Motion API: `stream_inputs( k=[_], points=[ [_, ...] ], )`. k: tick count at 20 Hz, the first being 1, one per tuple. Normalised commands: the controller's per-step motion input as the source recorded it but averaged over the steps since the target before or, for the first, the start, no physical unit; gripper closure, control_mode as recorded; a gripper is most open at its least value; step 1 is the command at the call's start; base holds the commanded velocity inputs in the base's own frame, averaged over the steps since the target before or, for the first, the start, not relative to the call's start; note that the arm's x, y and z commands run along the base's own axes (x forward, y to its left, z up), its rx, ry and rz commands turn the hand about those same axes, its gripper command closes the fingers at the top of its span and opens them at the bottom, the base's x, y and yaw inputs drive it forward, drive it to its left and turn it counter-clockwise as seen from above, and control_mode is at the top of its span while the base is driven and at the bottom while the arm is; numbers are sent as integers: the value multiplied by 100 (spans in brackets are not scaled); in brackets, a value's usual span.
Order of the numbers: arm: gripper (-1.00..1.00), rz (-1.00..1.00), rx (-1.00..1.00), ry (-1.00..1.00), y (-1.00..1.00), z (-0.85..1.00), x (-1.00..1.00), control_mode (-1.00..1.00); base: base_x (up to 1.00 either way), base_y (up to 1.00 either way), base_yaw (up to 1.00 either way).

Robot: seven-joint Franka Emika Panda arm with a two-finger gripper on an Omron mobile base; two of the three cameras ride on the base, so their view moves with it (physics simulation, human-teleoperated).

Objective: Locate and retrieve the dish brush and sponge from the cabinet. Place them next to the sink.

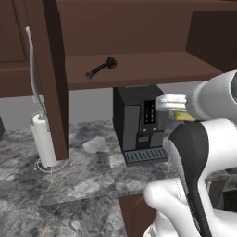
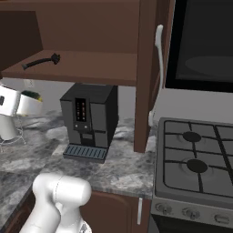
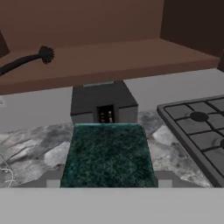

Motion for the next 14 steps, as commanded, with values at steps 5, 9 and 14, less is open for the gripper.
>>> stream_inputs(
  k=[5,9,14],
  points=[
    [100,-4,1,10,0,-39,-99,-100,0,0,0],
    [100,-1,1,11,-6,-58,-51,-100,0,0,0],
    [100,0,4,6,-39,-53,0,-100,0,0,0]
  ],
)
